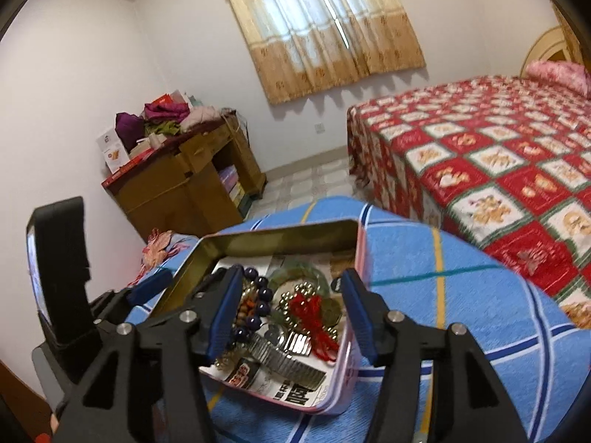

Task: Organize jewelry
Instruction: 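Open both tools to release the dark bead bracelet in the tin, then move both tools back out to the jade pendant and grey bracelet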

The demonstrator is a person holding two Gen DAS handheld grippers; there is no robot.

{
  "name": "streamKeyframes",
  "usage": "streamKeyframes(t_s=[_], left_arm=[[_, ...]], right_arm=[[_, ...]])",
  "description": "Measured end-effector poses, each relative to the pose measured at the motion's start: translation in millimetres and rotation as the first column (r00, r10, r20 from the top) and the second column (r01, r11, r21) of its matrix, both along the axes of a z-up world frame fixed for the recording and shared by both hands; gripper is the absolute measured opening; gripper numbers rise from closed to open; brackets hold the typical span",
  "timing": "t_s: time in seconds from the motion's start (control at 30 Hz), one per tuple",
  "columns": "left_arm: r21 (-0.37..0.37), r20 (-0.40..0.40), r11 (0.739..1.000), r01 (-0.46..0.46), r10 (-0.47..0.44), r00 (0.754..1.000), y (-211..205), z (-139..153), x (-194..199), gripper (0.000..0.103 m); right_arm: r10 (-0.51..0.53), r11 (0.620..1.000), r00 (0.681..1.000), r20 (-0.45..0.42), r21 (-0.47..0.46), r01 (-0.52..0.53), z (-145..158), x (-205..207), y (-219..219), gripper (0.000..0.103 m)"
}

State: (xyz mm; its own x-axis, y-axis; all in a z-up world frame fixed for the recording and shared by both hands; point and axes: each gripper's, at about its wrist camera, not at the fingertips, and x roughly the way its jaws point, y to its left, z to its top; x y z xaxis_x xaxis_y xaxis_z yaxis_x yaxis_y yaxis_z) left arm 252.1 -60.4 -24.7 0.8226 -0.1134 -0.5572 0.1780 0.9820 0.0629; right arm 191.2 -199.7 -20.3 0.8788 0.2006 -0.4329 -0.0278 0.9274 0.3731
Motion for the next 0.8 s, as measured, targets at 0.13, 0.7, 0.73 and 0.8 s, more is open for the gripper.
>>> streamKeyframes(t_s=[0.13,0.7,0.73,0.8], left_arm=[[0.007,-0.007,1.000,-0.016,0.016,1.000,0,-1,3,0.069],[0.000,-0.051,0.990,-0.144,0.144,0.988,50,0,-54,0.070],[0.012,-0.053,0.988,-0.154,0.154,0.987,54,-1,-60,0.070],[0.017,-0.062,0.986,-0.165,0.165,0.984,59,-3,-69,0.070]], right_arm=[[-0.055,0.998,0.998,0.021,-0.001,0.055,2,-4,-7,0.059],[-0.139,0.974,0.979,0.150,-0.160,0.162,25,-44,13,0.061],[-0.133,0.975,0.979,0.152,-0.159,0.157,26,-53,15,0.061],[-0.135,0.971,0.979,0.154,-0.178,0.162,27,-71,19,0.061]])
